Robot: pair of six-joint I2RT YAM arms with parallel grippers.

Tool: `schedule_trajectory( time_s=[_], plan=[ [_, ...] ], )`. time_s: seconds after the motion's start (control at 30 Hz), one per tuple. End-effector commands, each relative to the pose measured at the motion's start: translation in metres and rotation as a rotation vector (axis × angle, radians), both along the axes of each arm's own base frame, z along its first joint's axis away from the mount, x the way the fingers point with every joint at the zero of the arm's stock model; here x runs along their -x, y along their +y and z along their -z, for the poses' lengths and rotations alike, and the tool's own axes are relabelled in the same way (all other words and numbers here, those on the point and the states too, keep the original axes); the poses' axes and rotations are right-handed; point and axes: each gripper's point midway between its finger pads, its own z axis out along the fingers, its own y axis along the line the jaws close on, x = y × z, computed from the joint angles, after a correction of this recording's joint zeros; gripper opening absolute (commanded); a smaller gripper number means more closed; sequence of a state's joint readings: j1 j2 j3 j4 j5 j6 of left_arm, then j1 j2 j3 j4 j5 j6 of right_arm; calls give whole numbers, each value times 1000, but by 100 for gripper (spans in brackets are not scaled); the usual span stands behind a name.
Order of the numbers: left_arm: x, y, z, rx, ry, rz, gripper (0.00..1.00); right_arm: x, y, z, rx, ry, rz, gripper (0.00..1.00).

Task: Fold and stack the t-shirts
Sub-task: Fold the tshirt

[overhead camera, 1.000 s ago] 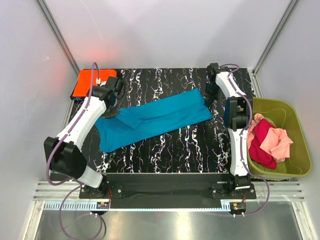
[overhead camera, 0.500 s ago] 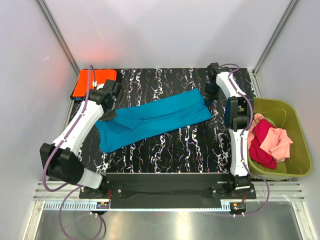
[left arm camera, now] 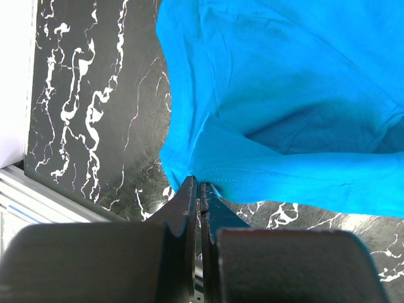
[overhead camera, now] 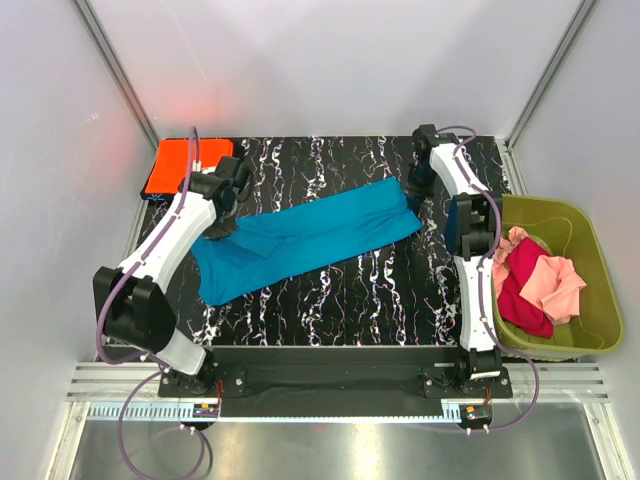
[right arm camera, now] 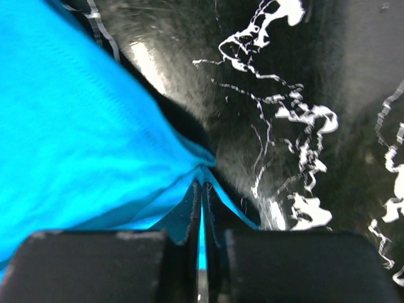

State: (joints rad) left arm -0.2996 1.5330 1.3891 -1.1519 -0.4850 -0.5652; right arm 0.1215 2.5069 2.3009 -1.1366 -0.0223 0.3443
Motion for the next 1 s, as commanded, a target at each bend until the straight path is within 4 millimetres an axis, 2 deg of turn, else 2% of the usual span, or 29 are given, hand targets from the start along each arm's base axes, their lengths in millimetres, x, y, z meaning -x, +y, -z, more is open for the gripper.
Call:
schedule_trajectory(
  time_s=[0.0,0.03,0.07,0.13,0.2,0.27,0.33,0.37,0.4,0.47,0.57,0.63,0.67,0.7,0.97],
  plan=[
    [-20,3,-10,-29,-59,-3,0,-8,4,0,-28,-18,-16,10],
    [-21,4,-9,-33,-58,-4,0,-10,5,1,-34,-22,-22,13],
    [-23,4,-8,-37,-60,-3,0,-11,6,-2,-37,-31,-25,21],
    [-28,5,-7,-51,-57,-7,0,-16,5,-9,-32,-53,-29,29],
    [-35,4,-8,-58,-58,-6,0,-23,7,-26,-44,-91,-29,41],
    [-39,4,-8,-62,-58,-2,0,-20,10,-47,-65,-101,-28,52],
    [-43,2,-7,-66,-51,3,0,-12,18,-58,-112,-97,-36,57],
    [-44,2,-6,-68,-50,3,0,-8,19,-75,-123,-123,-40,60],
    [-46,2,-4,-68,-50,4,0,2,16,-68,-111,-92,-37,62],
    [-49,1,-4,-66,-52,6,0,6,16,-78,-113,-114,-43,64],
    [-57,0,-2,-69,-52,16,0,25,19,-69,-140,-56,-46,64],
    [-65,1,0,-84,-43,16,0,29,26,-70,-182,-59,-39,63],
    [-69,1,0,-89,-45,18,0,32,28,-78,-195,-77,-36,63],
    [-74,0,4,-94,-41,23,0,40,29,-71,-209,-51,-24,63],
    [-107,-9,16,-95,-37,58,0,56,33,-78,-222,-56,-42,63]
  ],
)
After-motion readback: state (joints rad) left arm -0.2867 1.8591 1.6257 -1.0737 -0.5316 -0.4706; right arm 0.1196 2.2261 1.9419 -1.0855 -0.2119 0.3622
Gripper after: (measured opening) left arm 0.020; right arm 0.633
